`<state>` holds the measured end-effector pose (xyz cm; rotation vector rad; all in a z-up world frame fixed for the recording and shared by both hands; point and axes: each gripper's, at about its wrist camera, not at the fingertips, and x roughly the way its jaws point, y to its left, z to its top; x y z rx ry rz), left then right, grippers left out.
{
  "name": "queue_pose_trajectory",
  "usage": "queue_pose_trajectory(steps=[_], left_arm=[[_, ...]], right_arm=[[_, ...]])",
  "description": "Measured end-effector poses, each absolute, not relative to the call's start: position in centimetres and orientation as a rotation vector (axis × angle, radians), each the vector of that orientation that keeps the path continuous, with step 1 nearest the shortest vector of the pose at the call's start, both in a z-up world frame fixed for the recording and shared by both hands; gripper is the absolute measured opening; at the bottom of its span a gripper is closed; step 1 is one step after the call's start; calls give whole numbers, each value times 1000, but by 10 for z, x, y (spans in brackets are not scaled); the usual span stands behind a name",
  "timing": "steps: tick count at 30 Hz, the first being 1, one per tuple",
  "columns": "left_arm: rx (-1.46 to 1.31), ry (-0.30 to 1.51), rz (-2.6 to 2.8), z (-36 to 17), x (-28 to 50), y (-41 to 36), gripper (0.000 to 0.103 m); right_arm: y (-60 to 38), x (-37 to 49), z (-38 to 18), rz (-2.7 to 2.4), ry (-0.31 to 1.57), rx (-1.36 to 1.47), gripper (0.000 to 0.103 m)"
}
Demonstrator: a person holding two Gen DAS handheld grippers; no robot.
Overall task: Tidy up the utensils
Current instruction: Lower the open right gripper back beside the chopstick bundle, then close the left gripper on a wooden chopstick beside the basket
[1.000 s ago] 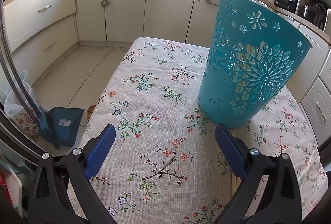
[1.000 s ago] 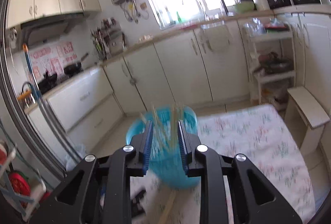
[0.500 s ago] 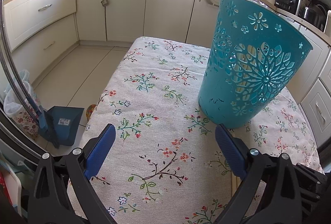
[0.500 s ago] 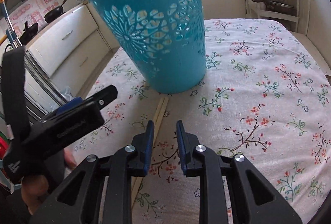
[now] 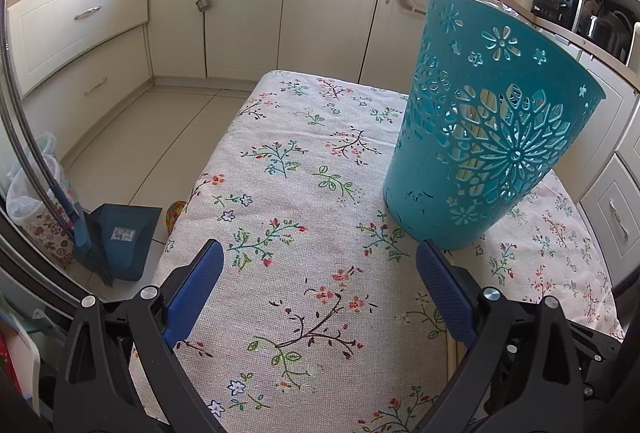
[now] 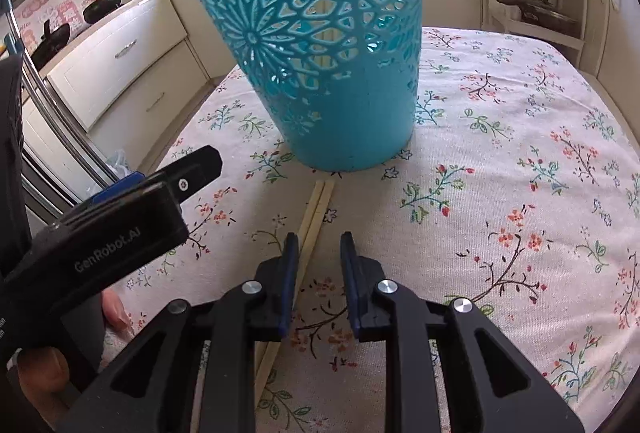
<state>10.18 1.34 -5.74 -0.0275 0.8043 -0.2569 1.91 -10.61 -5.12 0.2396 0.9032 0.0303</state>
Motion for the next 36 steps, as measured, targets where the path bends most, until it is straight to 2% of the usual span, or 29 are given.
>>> queue_pose_trajectory(steps=[3,7,10,15,20,22,24,28,32,33,36], left_arm=[[-28,804,-257,-57,102,14,93],[-32,804,-257,-58,102,14,93],[-33,805,-260,-59,102,14,93],[0,824,-326,-61,101,5,93],[195,847,-474,-64,82,-37,93],[243,873,-492,-68,77,-50,85],[272,924,-498,-76,78,-62,67],[277,936,-487,-79,78,-71,50],[293,931,-517,-77,72,-80,10],[301,931,-526,-77,70,-84,6],[307,932,-534,-77,67,-86,5]], right_arm=[[-101,19,-50,22,907,162,22],[-101,16,-52,37,918,66,14],[-105,11,-51,44,924,39,12],[-141,-3,-50,10,930,98,12],[-174,-13,-54,2,902,240,9],[-181,-13,-54,11,897,282,9],[-184,-11,-55,17,894,307,9],[-188,-12,-57,32,889,344,9],[-191,-14,-57,42,888,367,9],[-191,-14,-57,44,887,371,9],[-192,-18,-57,52,885,382,10]])
